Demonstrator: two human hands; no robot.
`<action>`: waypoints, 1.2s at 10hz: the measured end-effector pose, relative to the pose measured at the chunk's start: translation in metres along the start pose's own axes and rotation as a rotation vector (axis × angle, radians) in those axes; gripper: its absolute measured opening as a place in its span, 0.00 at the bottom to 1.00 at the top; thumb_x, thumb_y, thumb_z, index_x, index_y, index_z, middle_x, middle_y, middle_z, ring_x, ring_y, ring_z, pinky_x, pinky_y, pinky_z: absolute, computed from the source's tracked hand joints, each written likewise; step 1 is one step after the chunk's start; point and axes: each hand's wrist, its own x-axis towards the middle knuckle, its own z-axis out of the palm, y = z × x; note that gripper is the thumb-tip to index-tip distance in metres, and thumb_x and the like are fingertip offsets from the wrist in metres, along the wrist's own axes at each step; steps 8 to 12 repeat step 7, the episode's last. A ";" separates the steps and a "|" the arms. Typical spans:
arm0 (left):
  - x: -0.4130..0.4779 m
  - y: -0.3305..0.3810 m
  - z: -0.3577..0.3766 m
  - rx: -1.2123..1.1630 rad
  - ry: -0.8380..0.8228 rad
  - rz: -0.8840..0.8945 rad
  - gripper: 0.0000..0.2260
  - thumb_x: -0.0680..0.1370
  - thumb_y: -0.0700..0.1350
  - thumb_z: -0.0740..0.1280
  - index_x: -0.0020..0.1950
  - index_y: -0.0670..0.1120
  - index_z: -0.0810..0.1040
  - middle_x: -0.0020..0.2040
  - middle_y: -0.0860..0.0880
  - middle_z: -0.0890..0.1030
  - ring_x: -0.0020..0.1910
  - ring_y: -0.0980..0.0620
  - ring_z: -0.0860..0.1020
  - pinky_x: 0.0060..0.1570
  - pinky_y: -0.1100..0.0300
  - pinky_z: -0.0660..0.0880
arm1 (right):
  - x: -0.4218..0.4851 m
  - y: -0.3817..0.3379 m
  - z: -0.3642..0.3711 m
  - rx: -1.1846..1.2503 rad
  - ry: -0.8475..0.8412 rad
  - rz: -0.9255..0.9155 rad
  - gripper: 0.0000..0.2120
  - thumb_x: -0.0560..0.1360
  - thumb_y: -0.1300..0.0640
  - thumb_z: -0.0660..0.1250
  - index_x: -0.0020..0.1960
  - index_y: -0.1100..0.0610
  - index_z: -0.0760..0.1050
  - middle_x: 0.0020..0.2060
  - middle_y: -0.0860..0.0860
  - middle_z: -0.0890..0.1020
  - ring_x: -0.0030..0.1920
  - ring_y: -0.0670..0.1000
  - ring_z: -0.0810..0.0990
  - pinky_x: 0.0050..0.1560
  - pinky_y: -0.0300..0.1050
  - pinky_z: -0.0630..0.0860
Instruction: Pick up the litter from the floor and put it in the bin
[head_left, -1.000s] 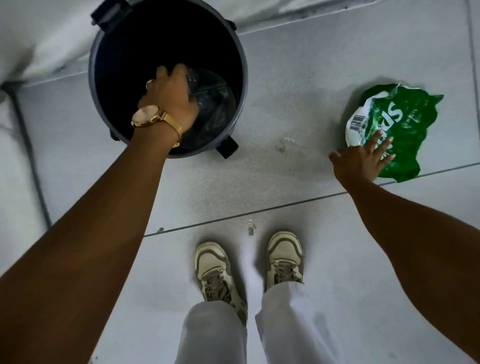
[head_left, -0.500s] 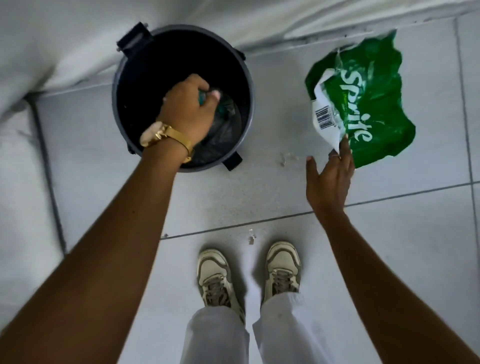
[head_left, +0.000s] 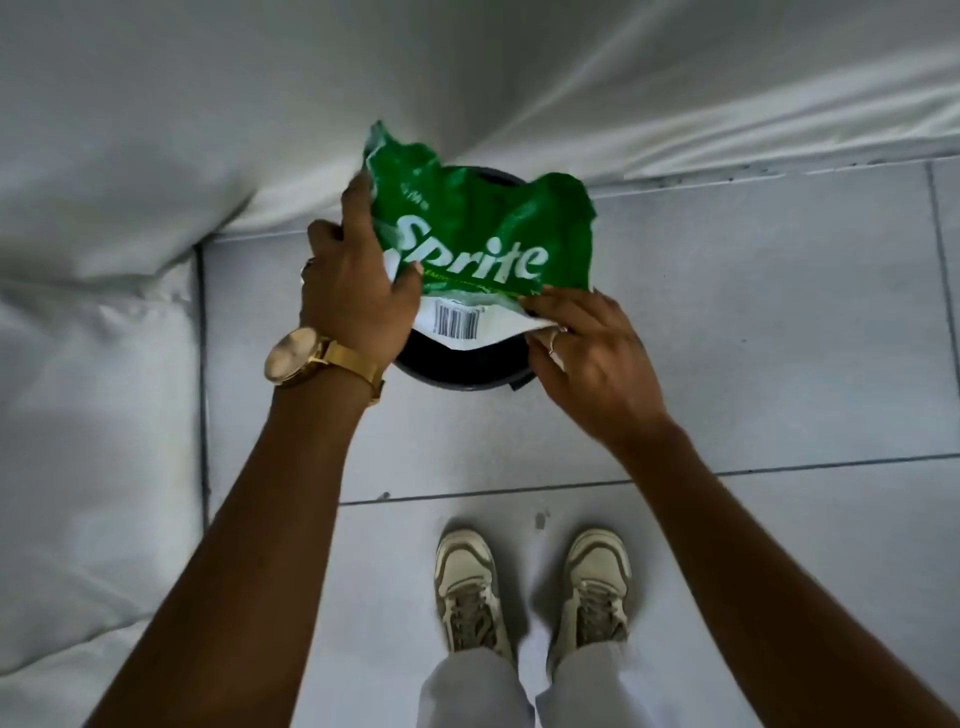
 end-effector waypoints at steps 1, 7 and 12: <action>-0.007 -0.041 0.019 0.022 -0.064 -0.024 0.40 0.76 0.53 0.68 0.79 0.47 0.47 0.69 0.34 0.67 0.66 0.34 0.70 0.62 0.43 0.70 | 0.024 0.010 0.019 -0.077 -0.238 -0.035 0.07 0.71 0.61 0.69 0.44 0.62 0.84 0.48 0.56 0.87 0.51 0.58 0.84 0.65 0.57 0.72; 0.055 -0.049 0.118 0.655 -0.624 0.078 0.28 0.80 0.45 0.62 0.77 0.43 0.55 0.73 0.35 0.66 0.70 0.36 0.67 0.66 0.44 0.69 | 0.086 0.001 0.093 -0.380 -1.149 0.223 0.28 0.79 0.44 0.57 0.73 0.58 0.62 0.73 0.60 0.66 0.75 0.62 0.59 0.72 0.72 0.45; 0.055 -0.049 0.118 0.655 -0.624 0.078 0.28 0.80 0.45 0.62 0.77 0.43 0.55 0.73 0.35 0.66 0.70 0.36 0.67 0.66 0.44 0.69 | 0.086 0.001 0.093 -0.380 -1.149 0.223 0.28 0.79 0.44 0.57 0.73 0.58 0.62 0.73 0.60 0.66 0.75 0.62 0.59 0.72 0.72 0.45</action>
